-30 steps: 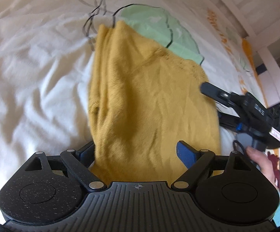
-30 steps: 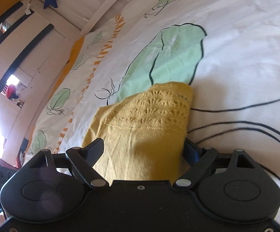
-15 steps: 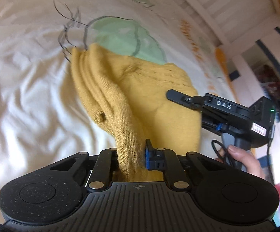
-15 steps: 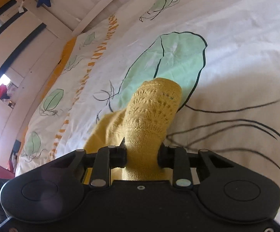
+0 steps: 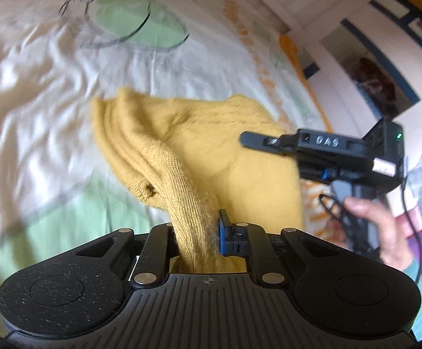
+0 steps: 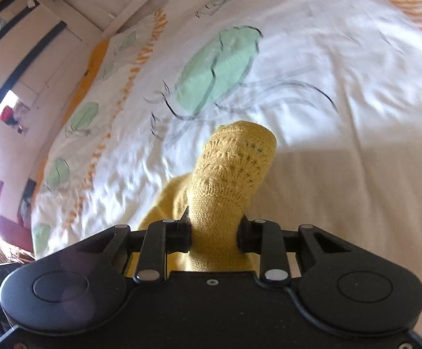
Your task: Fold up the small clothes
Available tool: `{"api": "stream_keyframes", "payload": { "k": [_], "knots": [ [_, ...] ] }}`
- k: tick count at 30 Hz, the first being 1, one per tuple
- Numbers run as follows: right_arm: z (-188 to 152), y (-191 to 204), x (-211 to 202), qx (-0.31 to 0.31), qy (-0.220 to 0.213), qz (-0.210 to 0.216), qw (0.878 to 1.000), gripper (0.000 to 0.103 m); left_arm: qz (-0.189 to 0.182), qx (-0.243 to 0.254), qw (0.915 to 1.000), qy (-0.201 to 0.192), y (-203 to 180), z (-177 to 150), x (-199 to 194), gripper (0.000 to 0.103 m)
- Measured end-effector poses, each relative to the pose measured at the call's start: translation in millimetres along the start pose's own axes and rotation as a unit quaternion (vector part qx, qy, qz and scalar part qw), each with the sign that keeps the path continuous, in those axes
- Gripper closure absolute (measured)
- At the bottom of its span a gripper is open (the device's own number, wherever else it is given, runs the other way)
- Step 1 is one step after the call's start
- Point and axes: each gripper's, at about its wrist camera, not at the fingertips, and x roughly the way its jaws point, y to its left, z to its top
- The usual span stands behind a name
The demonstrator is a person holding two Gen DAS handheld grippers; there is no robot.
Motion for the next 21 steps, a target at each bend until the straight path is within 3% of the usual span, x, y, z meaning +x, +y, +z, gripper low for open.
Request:
{"api": "stream_keyframes", "payload": {
  "k": [4, 7, 14, 17, 21],
  "knots": [
    [-26, -14, -6, -0.01, -0.009, -0.06, 0.998, 0.056, 0.072, 0.005, 0.9973, 0.014, 8, -37, 10, 0.089],
    [-36, -22, -13, -0.012, -0.032, -0.091, 0.995, 0.054, 0.098, 0.001, 0.9952, 0.005, 17, -51, 7, 0.085],
    [-58, -27, -35, -0.022, -0.102, -0.094, 0.99, 0.052, 0.142, 0.059, 0.9878, -0.023, 0, -61, -8, 0.085],
    [-62, -32, -44, -0.008, -0.119, -0.083, 0.989, 0.052, 0.153, 0.086, 0.9834, -0.048, -14, -70, -29, 0.085],
    [-64, -26, -53, -0.041, -0.139, -0.105, 0.984, 0.045, 0.159, 0.109, 0.9772, -0.089, -32, -66, -47, 0.085]
  ]
}}
